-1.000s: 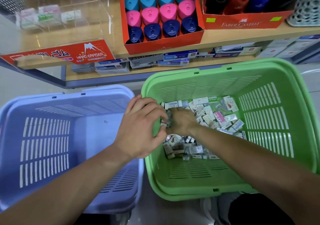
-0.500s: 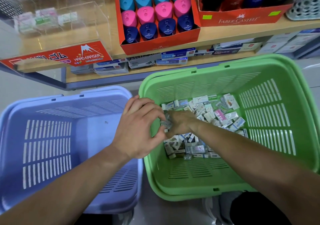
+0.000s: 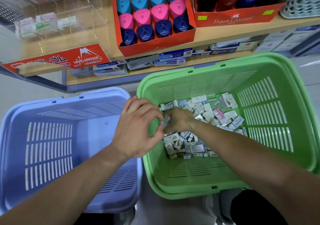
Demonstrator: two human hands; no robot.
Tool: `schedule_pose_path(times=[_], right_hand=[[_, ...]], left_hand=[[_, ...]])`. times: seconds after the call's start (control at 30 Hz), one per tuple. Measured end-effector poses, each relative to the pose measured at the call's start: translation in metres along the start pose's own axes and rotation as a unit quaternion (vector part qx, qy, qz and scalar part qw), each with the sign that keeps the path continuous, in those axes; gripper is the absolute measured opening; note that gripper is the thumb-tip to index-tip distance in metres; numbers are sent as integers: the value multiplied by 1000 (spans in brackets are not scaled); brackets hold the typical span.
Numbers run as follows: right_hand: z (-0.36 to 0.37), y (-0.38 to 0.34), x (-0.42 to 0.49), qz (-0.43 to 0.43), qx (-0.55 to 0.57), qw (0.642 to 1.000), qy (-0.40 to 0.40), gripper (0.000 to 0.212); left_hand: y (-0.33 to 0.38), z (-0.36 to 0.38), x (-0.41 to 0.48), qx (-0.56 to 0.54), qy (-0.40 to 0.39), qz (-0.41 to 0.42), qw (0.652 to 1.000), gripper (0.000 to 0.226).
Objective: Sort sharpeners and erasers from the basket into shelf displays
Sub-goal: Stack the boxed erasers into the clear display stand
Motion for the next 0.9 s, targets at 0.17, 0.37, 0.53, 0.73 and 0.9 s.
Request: schedule_pose_path(times=[0.17, 0.37, 0.53, 0.73, 0.9], right_hand=[[-7, 3, -12, -14, 97, 995, 15, 43], [-53, 6, -63, -15, 208, 978, 23, 46], [-113, 3, -150, -27, 258, 965, 41, 38], [-165, 0, -250, -65, 355, 927, 104, 29], [-175, 9, -292, -61, 401, 904, 137, 30]], left_hand=[[-1, 1, 0, 7, 4, 11, 1000, 24], [-2, 4, -3, 42, -37, -1, 998, 31], [11, -10, 4, 24, -74, -65, 995, 58], [71, -23, 27, -459, -85, -192, 863, 91], [96, -37, 36, -477, -47, -186, 858, 54]])
Point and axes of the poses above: each hand's wrist, its own x-axis towards the middle knuckle, its own z-axis out of the palm, y = z × x, the point moved 8 cm from there along x, towards the middle knuckle, and after that the axes turned 12 degrees about z, right-handed, at the moved point
